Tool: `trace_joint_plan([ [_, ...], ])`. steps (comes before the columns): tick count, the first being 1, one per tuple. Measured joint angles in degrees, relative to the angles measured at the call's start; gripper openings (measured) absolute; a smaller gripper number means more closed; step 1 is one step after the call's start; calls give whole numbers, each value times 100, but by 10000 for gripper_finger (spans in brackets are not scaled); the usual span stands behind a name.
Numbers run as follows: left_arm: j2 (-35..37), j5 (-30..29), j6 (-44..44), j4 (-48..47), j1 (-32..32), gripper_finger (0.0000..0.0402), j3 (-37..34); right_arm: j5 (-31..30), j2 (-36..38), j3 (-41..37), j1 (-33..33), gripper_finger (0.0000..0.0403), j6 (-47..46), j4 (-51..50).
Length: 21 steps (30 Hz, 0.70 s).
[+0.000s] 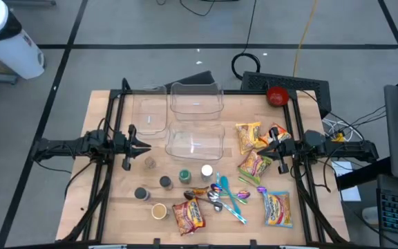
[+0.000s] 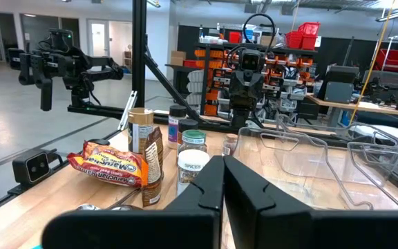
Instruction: Pick & Place Food Item
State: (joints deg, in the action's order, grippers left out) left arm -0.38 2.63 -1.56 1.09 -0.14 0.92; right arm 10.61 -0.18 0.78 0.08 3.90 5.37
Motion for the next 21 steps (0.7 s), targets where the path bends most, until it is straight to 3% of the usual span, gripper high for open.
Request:
trace_joint_plan([
  [21, 0, -48, 34, 194, 0, 63, -8, -2, 1, 0, 0, 0, 1, 0],
])
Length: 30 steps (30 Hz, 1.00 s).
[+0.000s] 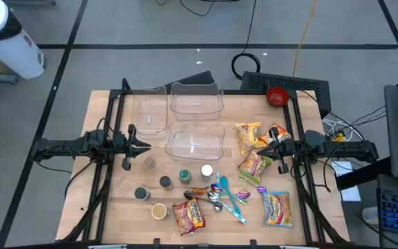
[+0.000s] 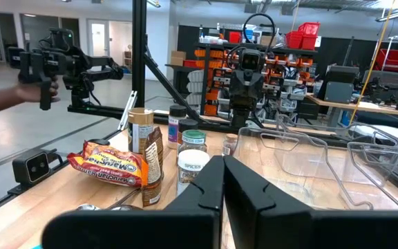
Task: Pick & Place Food Item
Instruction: Put the brown seasoning bottle into the top left transparent bin
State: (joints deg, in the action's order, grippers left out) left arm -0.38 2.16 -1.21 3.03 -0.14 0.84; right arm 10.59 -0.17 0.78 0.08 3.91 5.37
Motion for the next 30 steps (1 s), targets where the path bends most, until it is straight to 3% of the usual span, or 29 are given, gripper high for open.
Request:
trace_joint_plan([
  [4, 0, -11, -63, 593, 0, 63, 0, 0, 1, 1, 1, 0, 1, 0],
  [12, 0, -28, -1045, 1394, 0, 63, 0, 2, 1, 0, 0, 0, -1, 0],
  [16, 0, -930, -1315, 1656, 0, 63, 2, 2, 1, 1, 0, 0, 1, 0],
  [19, -20, -1355, -2225, 1657, 0, 63, 2, 1, 1, 1, 1, 0, 0, 0],
  [25, -399, -1417, -2217, 1556, 2, 70, 310, 0, -2, 2, 2, 0, -1, 0],
  [30, -965, -1378, -2203, 519, 7, 130, 1266, 0, -2, 1, 0, 0, 0, 0],
])
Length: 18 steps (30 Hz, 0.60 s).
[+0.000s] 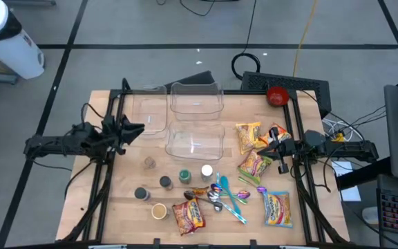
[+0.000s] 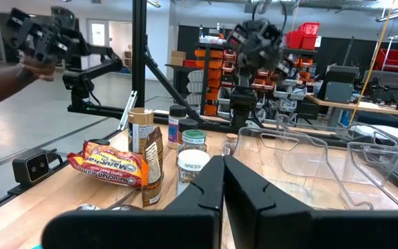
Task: Pick & Place Food Item
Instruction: Put the brown seasoning bottle into the top left transparent bin
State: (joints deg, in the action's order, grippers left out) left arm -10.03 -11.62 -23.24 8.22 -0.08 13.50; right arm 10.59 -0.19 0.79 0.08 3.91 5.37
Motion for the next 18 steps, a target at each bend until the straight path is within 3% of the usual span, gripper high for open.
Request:
trace_joint_plan([
  [3, -507, 259, 129, -878, 0, 185, 724, 0, 0, 1, 0, 0, -1, 0],
  [5, -883, 762, 177, -1729, 0, 219, 1249, 2, 0, 0, 0, 0, -1, 0],
  [8, -1486, 1166, -159, -3089, -7, 251, 1898, 1, 0, -1, 0, 0, -1, 0],
  [13, -2567, 1120, -918, -4589, -7, 255, 2433, 2, 0, 1, 0, 0, -1, 0],
  [18, -3483, 1739, -1223, -4795, -8, 240, 2461, 1, 0, -1, 0, 0, 1, 0],
])
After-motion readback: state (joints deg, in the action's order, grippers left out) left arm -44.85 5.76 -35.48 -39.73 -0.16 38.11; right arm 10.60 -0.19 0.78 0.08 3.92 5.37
